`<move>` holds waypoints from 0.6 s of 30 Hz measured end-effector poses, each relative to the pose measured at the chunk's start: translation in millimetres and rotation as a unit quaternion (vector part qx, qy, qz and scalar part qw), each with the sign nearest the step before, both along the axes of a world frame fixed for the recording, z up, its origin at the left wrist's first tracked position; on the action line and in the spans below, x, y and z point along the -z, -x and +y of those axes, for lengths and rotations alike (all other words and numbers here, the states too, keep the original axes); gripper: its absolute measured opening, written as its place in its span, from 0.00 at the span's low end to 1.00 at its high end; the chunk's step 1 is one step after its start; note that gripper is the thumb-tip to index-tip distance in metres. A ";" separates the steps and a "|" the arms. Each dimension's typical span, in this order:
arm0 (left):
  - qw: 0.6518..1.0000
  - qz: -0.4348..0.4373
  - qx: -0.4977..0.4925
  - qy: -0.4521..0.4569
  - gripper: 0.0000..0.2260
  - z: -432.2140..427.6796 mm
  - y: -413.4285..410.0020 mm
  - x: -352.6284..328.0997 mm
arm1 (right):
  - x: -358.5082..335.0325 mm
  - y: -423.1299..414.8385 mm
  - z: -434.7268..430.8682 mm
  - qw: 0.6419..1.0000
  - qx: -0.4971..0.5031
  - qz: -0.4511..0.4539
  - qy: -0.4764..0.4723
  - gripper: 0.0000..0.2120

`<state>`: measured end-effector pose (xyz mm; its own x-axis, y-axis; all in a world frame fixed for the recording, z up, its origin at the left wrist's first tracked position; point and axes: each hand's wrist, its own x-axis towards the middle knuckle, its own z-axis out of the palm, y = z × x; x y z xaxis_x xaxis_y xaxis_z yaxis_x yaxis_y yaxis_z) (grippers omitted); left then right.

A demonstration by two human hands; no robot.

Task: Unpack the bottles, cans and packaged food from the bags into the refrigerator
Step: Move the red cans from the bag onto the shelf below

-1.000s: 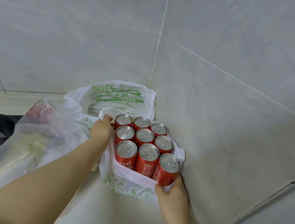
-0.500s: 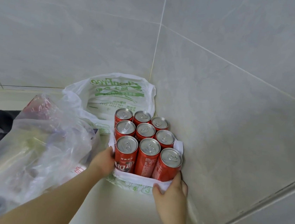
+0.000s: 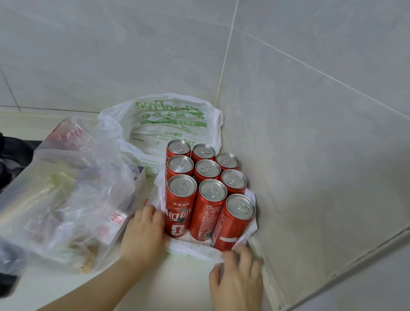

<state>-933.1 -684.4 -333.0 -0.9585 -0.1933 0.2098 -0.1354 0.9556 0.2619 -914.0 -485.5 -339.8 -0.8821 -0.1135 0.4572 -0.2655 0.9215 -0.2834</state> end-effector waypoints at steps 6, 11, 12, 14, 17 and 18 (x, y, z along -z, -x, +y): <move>0.972 0.004 0.011 -0.234 0.32 8.4 -15.0 2.0 | 12.4 -5.1 0.5 0.998 -0.009 -0.033 -0.056 0.17; 0.990 -0.124 -0.053 0.033 0.28 18.8 -19.8 -4.4 | 0.9 -1.7 1.1 0.989 -0.016 -0.143 -0.018 0.14; 0.984 -0.155 -0.056 0.061 0.27 19.8 -17.9 -9.3 | -4.8 0.2 1.8 0.985 -0.016 -0.171 0.016 0.11; 0.976 -0.206 -0.060 0.027 0.25 16.3 -12.4 -15.8 | -19.9 2.3 0.2 0.982 0.006 -0.171 0.086 0.06; 0.976 -0.164 -0.077 -0.123 0.18 8.9 -5.6 -31.3 | -43.6 3.5 -4.5 0.975 0.016 -0.066 0.210 0.09; 0.976 -0.106 -0.085 -0.173 0.16 8.8 -4.5 -38.3 | -51.6 4.2 -7.6 0.973 0.018 -0.020 0.228 0.10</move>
